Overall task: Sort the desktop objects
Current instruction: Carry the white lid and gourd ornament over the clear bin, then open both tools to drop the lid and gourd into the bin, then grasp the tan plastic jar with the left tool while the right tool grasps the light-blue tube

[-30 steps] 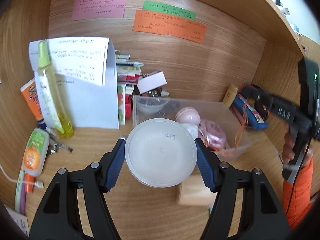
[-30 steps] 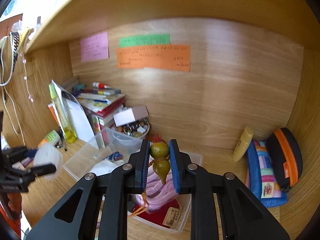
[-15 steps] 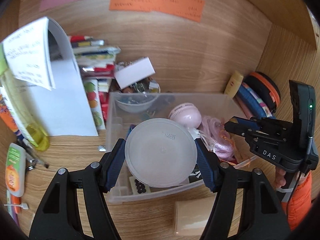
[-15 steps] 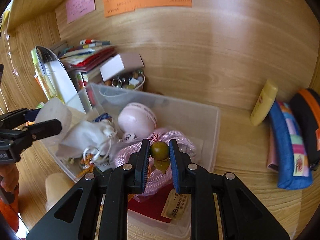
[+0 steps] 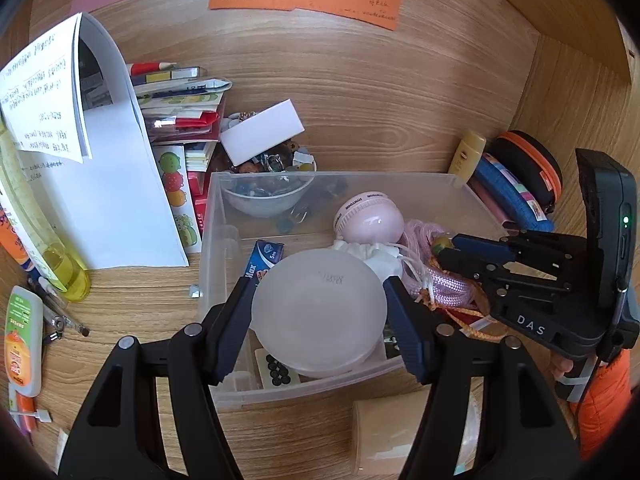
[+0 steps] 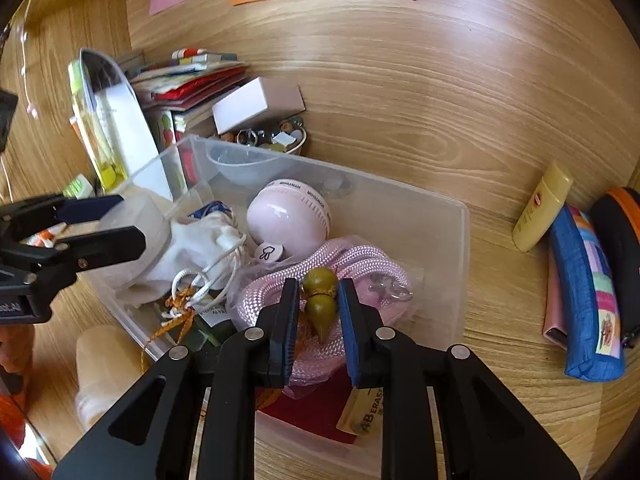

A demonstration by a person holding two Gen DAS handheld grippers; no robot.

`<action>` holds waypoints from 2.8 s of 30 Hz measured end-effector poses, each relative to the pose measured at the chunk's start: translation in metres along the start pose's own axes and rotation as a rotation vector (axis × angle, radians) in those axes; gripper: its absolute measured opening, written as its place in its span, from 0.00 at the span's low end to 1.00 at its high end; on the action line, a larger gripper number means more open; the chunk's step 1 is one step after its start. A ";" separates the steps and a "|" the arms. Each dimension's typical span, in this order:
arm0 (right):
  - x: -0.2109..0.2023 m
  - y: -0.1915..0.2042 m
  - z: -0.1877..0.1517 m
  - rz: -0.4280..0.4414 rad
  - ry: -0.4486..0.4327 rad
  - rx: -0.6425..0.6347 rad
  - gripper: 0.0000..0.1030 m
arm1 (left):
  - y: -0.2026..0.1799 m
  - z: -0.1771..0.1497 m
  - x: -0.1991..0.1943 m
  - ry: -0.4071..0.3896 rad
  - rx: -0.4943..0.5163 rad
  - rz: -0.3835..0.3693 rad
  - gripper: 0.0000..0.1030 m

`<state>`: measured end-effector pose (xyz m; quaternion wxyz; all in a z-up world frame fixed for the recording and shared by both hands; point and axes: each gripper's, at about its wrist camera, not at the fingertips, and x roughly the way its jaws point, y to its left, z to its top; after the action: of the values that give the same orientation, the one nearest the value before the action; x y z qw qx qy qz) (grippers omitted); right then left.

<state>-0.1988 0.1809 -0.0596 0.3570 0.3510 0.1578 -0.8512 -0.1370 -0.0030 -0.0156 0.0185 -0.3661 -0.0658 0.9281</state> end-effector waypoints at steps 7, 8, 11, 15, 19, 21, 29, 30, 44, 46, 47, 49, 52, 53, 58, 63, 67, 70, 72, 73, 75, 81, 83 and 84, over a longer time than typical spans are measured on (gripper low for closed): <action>-0.007 -0.002 0.002 -0.014 -0.026 0.012 0.40 | -0.005 -0.002 -0.010 -0.046 0.029 0.022 0.63; -0.010 -0.001 0.002 -0.009 -0.031 0.013 0.42 | -0.005 -0.002 -0.011 -0.057 0.033 0.029 0.64; -0.016 0.003 0.003 -0.033 -0.055 -0.001 0.53 | -0.006 -0.004 -0.016 -0.079 0.036 0.027 0.65; -0.026 0.004 0.006 -0.078 -0.086 0.000 0.69 | -0.008 -0.005 -0.022 -0.087 0.037 0.019 0.68; -0.038 -0.001 0.005 -0.089 -0.099 0.030 0.76 | -0.011 -0.009 -0.034 -0.097 0.032 0.015 0.75; -0.044 -0.002 0.003 -0.089 -0.102 0.043 0.78 | -0.012 -0.012 -0.039 -0.101 0.028 0.012 0.79; -0.065 0.005 -0.019 -0.097 -0.092 0.012 0.79 | -0.016 -0.038 -0.060 -0.071 0.059 0.006 0.82; -0.068 0.008 -0.022 -0.107 -0.096 0.000 0.79 | -0.017 -0.043 -0.060 -0.061 0.066 0.012 0.82; -0.087 0.037 -0.067 -0.098 -0.064 -0.129 0.79 | -0.046 -0.087 -0.063 0.032 0.102 -0.005 0.82; -0.088 0.036 -0.075 -0.100 -0.048 -0.125 0.79 | -0.049 -0.087 -0.058 0.051 0.096 -0.017 0.82; -0.088 0.036 -0.079 -0.094 -0.039 -0.120 0.79 | -0.050 -0.087 -0.054 0.062 0.094 -0.023 0.82; -0.088 0.033 -0.087 -0.075 -0.012 -0.112 0.79 | -0.053 -0.087 -0.046 0.087 0.095 -0.032 0.82; -0.087 0.033 -0.098 -0.055 0.023 -0.113 0.79 | -0.058 -0.087 -0.031 0.134 0.096 -0.043 0.82; -0.086 0.033 -0.101 -0.048 0.032 -0.114 0.79 | -0.060 -0.087 -0.025 0.147 0.097 -0.041 0.82; -0.084 0.041 -0.111 0.021 0.084 -0.143 0.79 | -0.062 -0.087 -0.001 0.203 0.071 -0.035 0.82; -0.075 0.052 -0.116 0.100 0.140 -0.168 0.79 | -0.050 -0.085 -0.004 0.166 0.000 -0.020 0.66; -0.068 0.063 -0.117 0.182 0.188 -0.173 0.79 | -0.042 -0.089 -0.011 0.151 -0.020 0.005 0.64; -0.061 0.073 -0.115 0.233 0.217 -0.188 0.79 | -0.033 -0.093 -0.017 0.145 -0.035 0.018 0.64; -0.056 0.079 -0.114 0.233 0.227 -0.207 0.79 | -0.027 -0.095 -0.020 0.141 -0.048 0.032 0.64; -0.052 0.082 -0.113 0.226 0.233 -0.220 0.79 | -0.023 -0.096 -0.023 0.137 -0.054 0.042 0.64; -0.047 0.085 -0.111 0.206 0.234 -0.244 0.80 | -0.017 -0.098 -0.026 0.132 -0.061 0.054 0.64; -0.036 0.082 -0.101 0.201 0.224 -0.228 0.80 | -0.002 -0.104 -0.033 0.115 -0.092 0.077 0.64; -0.032 0.078 -0.096 0.190 0.219 -0.207 0.78 | 0.000 -0.105 -0.033 0.113 -0.095 0.081 0.64; -0.033 0.077 -0.096 0.189 0.212 -0.197 0.71 | -0.002 -0.105 -0.033 0.112 -0.093 0.083 0.64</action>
<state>-0.0809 0.1933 -0.1051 0.4495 0.4154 0.2436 -0.7523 -0.0415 0.0076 -0.0694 -0.0334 -0.4202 -0.0926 0.9021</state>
